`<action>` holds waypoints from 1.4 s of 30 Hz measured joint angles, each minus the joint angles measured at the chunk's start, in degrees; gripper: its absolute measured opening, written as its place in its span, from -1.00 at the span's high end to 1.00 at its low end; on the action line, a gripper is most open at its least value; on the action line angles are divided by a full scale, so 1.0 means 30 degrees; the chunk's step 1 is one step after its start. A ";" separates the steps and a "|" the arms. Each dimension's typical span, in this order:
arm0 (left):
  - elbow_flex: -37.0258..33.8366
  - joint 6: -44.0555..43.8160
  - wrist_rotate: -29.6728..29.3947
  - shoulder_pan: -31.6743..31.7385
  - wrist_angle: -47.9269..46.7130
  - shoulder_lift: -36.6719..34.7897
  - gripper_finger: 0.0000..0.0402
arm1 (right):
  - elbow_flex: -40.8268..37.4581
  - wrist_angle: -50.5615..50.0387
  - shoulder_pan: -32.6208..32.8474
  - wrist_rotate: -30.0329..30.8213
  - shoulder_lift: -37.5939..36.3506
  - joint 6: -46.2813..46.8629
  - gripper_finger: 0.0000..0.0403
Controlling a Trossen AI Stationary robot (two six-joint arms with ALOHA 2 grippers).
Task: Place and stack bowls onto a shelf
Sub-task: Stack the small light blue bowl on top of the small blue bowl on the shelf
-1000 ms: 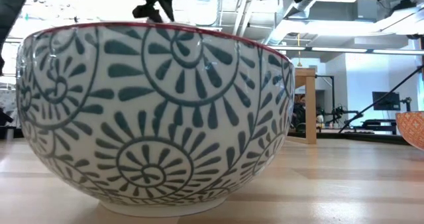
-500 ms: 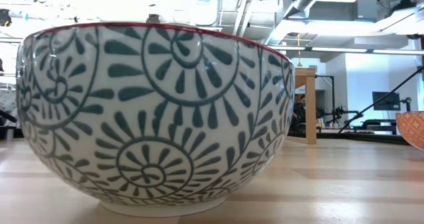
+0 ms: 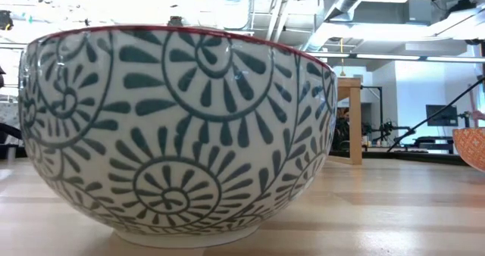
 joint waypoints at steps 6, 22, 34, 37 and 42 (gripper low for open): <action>-0.3771 0.0638 -0.0952 -0.0320 0.1976 -0.2164 0.03 | 0.0022 0.0145 -0.0073 -0.0056 -0.0237 -0.0492 -0.26; -0.3901 0.0911 -0.1070 -0.0318 0.0859 -0.2483 0.03 | 0.1698 -1.0748 0.3070 -0.1634 0.0252 0.4298 -0.26; -0.3901 0.0911 -0.1076 -0.0303 0.1061 -0.2479 0.03 | -0.2262 -2.0211 1.2253 -0.2483 0.2869 1.9243 -0.26; -0.3901 0.0896 -0.1076 -0.0303 0.1056 -0.2476 0.03 | -0.3767 -1.9141 1.3830 -0.2659 0.3635 2.2917 -0.26; -0.3901 0.0869 -0.1076 -0.0303 0.1067 -0.2476 0.03 | -0.5218 -1.8703 1.5459 -0.2627 0.4890 2.6814 -0.26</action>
